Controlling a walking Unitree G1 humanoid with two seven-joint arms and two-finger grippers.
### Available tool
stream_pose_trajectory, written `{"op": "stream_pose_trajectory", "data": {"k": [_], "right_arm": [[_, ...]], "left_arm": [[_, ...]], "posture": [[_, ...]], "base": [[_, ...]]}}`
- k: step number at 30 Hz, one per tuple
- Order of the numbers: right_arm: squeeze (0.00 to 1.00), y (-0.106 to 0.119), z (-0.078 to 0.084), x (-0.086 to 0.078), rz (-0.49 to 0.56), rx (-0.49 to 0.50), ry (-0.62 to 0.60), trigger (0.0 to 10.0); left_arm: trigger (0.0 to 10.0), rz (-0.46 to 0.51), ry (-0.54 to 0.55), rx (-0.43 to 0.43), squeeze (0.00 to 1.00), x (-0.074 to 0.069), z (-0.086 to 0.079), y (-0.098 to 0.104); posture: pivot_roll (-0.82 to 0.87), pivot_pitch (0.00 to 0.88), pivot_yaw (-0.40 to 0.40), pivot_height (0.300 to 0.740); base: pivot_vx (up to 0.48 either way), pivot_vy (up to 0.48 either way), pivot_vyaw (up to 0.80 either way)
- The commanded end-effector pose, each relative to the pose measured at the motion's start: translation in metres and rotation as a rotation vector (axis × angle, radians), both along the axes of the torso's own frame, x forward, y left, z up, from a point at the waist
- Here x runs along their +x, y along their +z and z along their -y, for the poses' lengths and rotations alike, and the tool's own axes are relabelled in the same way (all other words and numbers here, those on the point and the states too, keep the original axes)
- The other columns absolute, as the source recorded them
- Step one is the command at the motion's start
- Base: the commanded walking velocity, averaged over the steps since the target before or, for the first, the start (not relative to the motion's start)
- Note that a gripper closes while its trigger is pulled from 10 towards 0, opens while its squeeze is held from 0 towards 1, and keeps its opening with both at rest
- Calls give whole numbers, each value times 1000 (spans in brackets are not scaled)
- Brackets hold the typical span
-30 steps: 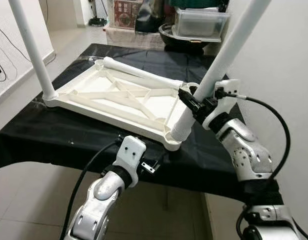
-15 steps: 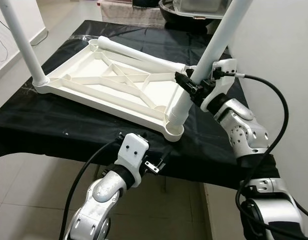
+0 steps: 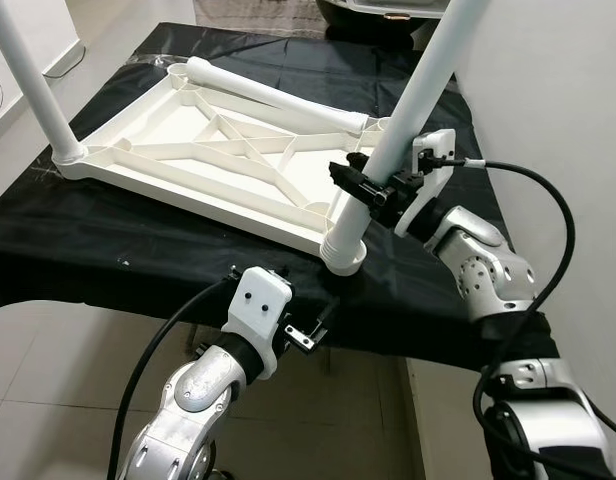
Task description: Building children table
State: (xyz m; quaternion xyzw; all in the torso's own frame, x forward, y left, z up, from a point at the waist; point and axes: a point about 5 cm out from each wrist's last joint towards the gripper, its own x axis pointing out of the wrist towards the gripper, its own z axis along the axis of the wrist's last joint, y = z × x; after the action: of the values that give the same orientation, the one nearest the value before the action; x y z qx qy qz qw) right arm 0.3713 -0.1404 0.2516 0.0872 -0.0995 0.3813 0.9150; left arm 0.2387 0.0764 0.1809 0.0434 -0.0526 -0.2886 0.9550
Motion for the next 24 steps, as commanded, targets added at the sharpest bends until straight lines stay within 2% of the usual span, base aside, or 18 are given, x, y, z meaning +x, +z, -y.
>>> {"op": "stream_pose_trajectory", "data": {"k": [1, 5, 8, 17, 21, 24], "right_arm": [[0, -13, 5, 6, -51, -17, -70, 10000], [0, -13, 14, 16, -57, -47, -189, 10000], [0, -12, 15, 17, -59, -49, -181, 10000], [0, -20, -1, 6, -84, -88, 48, 10000], [0, -18, -4, 5, -84, -33, 76, 10000], [0, -19, -6, 6, -78, -27, 75, 10000]], "left_arm": [[10000, -14, -10, 13, 0, -4, 2, -2], [10000, -21, -7, 15, 0, -6, 2, -1], [10000, -21, -7, 18, 0, -6, 2, -1], [10000, -19, 5, 23, 0, -5, 0, 2], [10000, -23, 6, 26, 0, -5, -1, 1], [10000, -27, 5, 29, 0, -5, 0, 0]], "posture": [[96, 233, -113, 740], [101, 247, -115, 740], [101, 247, -115, 740], [102, 263, -115, 740], [102, 266, -114, 740], [103, 265, -113, 740]], "base": [[0, 0, 0], [0, 0, 0], [0, 0, 0], [0, 0, 0], [0, 0, 0], [0, 0, 0]]}}
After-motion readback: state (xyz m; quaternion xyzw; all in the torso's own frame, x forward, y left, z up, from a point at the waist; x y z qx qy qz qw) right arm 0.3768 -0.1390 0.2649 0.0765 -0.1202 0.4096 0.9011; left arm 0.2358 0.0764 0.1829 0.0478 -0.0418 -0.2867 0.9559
